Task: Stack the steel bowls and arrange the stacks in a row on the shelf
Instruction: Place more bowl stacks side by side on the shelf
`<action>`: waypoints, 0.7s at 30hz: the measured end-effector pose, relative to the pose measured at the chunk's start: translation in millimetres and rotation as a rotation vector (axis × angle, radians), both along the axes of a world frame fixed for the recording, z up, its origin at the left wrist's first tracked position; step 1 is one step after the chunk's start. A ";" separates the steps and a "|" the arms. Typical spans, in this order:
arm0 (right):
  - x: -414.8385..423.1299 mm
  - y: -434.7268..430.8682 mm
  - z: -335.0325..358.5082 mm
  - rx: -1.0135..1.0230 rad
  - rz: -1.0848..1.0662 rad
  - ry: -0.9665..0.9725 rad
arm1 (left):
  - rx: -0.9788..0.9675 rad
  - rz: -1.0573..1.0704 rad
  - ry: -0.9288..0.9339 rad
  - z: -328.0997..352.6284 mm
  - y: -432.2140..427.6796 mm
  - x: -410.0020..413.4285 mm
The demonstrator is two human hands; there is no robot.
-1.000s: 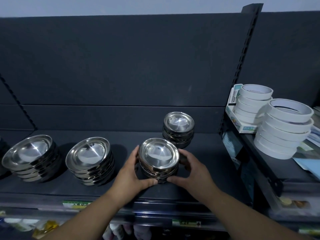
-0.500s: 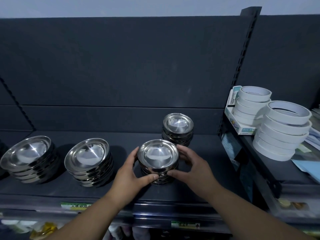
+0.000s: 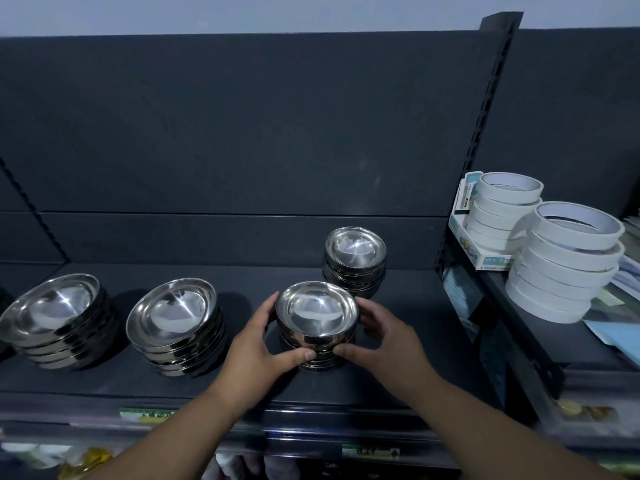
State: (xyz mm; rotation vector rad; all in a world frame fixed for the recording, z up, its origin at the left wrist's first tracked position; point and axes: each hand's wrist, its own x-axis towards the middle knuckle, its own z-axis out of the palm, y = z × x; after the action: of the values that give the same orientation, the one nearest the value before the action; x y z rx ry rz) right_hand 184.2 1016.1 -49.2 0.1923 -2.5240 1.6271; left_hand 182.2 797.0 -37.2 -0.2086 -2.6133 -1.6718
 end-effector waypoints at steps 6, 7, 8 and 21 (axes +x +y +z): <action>2.0 -1.6 4.7 0.026 -0.001 0.016 | -0.017 -0.020 0.010 4.3 -1.5 -0.4; 1.9 -1.7 6.4 0.033 -0.003 0.026 | -0.021 -0.018 0.022 4.6 -1.6 -0.8; 1.2 -1.4 7.5 0.036 -0.008 0.037 | -0.022 -0.016 0.032 5.2 -1.5 -1.2; -0.6 4.4 3.4 0.027 0.008 0.014 | 0.014 -0.049 -0.022 -3.2 -2.4 0.4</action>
State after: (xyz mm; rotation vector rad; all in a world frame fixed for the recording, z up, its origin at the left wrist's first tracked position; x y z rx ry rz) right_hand 183.7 1020.5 -45.8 0.2159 -2.5391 1.5889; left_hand 182.6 794.5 -40.5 -0.2572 -2.6322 -1.7173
